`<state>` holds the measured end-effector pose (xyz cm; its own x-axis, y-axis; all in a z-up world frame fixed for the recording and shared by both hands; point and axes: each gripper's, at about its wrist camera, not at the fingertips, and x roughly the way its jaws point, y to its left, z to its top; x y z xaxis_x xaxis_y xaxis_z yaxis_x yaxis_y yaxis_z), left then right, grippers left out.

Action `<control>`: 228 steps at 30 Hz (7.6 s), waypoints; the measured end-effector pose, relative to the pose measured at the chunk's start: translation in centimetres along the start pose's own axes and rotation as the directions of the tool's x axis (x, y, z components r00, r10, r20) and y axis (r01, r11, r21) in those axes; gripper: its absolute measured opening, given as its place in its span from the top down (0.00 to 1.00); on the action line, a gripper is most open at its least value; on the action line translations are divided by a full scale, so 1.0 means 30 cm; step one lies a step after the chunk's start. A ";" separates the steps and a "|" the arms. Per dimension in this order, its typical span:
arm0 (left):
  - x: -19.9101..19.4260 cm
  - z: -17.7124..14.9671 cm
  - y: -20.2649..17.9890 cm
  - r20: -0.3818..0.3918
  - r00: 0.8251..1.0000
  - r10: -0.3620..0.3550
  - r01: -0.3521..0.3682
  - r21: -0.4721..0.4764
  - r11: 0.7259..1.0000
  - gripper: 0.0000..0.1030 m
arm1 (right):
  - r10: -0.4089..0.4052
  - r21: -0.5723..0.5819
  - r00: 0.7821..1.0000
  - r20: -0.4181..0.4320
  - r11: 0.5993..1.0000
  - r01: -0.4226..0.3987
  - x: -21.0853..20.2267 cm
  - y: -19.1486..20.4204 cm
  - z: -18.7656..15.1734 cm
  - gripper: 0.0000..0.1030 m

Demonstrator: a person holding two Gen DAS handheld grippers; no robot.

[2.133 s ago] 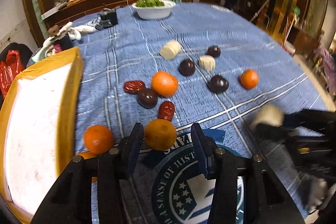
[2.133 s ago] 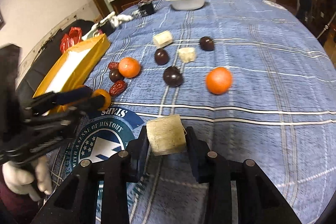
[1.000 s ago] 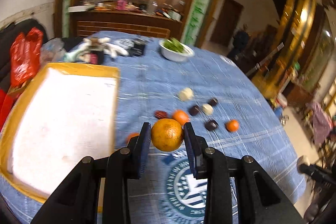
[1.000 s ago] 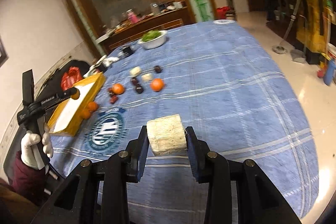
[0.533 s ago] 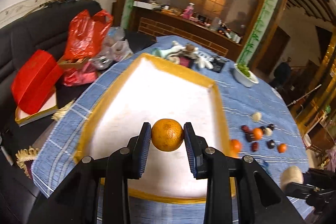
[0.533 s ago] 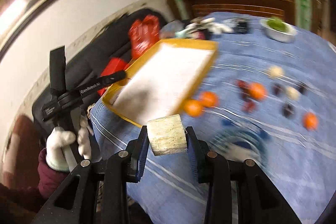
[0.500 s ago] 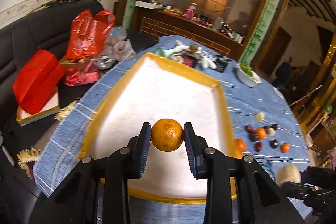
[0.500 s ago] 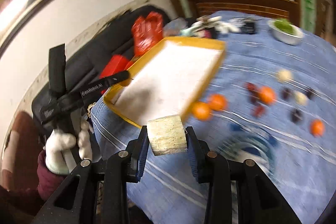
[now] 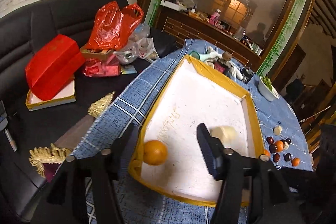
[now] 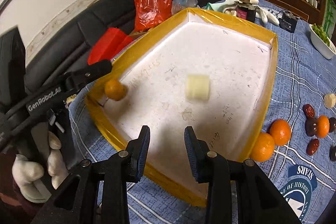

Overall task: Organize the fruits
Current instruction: 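Carry both items over the yellow tray and open both tools to drop them, then grasp an orange with the right tool while the left tool grasps another orange, then lower both held oranges into the yellow tray and open both tools, then grasp an orange with the right tool while the left tool grasps a red date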

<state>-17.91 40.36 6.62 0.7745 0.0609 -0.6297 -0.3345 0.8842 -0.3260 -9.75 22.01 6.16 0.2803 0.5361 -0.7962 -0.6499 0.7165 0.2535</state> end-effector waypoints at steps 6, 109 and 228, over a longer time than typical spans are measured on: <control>-0.048 0.004 -0.040 0.026 0.999 -0.042 0.042 0.022 0.999 0.34 | -0.053 0.115 0.989 0.135 0.993 0.038 -0.234 -0.155 -0.082 0.38; -0.004 0.000 -0.264 -0.054 0.991 -0.119 0.122 0.066 0.990 0.24 | -0.166 0.301 0.961 0.221 0.949 0.094 -0.343 -0.372 -0.203 0.26; 0.129 -0.225 -0.814 -0.222 0.931 -0.291 0.355 0.360 0.863 0.79 | -0.291 0.542 0.923 0.251 0.832 0.115 -0.515 -0.790 -0.473 0.65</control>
<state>-10.37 15.87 7.40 0.6986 -0.3032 -0.6481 0.1801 0.9511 -0.2508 -8.70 -9.59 4.65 0.6255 0.3987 -0.6707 -0.1256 0.8998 0.4177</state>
